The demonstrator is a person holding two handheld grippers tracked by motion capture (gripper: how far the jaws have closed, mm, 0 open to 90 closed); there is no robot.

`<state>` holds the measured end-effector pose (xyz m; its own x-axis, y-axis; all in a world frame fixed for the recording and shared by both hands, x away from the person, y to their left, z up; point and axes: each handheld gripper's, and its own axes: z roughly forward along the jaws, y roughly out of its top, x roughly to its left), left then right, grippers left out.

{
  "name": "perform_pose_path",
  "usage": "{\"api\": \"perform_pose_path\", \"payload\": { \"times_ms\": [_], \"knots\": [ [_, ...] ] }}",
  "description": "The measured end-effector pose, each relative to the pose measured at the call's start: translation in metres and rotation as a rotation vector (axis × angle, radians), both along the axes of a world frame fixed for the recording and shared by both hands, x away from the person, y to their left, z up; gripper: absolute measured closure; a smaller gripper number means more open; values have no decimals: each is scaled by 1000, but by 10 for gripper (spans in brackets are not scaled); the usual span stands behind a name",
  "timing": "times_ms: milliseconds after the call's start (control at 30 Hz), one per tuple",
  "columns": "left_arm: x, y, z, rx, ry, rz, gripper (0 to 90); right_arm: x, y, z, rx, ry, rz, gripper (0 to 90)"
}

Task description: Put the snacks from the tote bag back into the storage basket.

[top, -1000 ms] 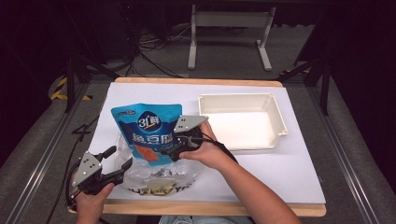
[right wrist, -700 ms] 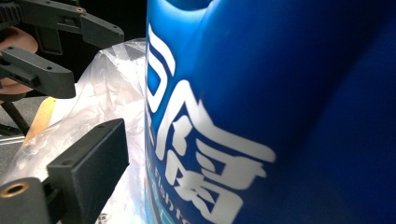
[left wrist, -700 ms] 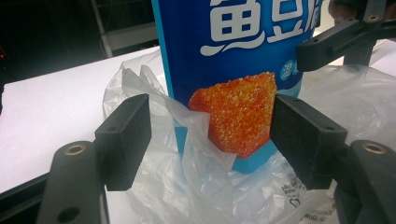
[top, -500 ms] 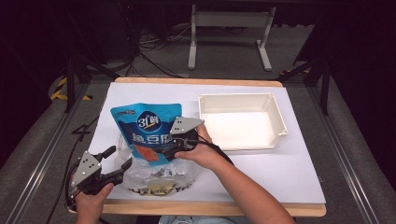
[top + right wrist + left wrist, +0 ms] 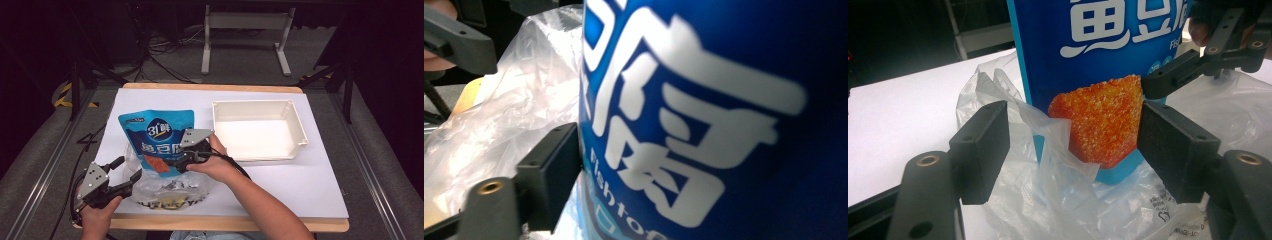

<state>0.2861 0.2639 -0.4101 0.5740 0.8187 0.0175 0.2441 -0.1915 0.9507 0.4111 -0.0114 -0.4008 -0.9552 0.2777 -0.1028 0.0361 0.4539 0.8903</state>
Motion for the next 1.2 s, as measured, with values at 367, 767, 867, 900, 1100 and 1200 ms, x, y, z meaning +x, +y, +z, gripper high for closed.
{"api": "perform_pose_path", "payload": {
  "times_ms": [367, 767, 867, 900, 1100, 1200],
  "knots": [
    [0, 0, 0, -5, -4, 2, 301, -2, -1, 2, -16, 29, 23, 484],
    [0, 0, 0, -6, -5, 3, 301, -3, -1, 2, -18, 29, 18, 509],
    [0, 0, 0, -6, -3, 4, 301, -3, -1, 3, -26, 29, 22, 511],
    [0, 0, 0, -7, -3, 4, 301, -3, -1, 4, -25, 30, 20, 512],
    [0, 1, 0, -11, -5, 6, 301, -5, 0, 12, -32, 21, 22, 527],
    [0, 1, 0, -6, -5, 4, 302, -6, -1, 23, -8, 24, 33, 528]
  ]
}}
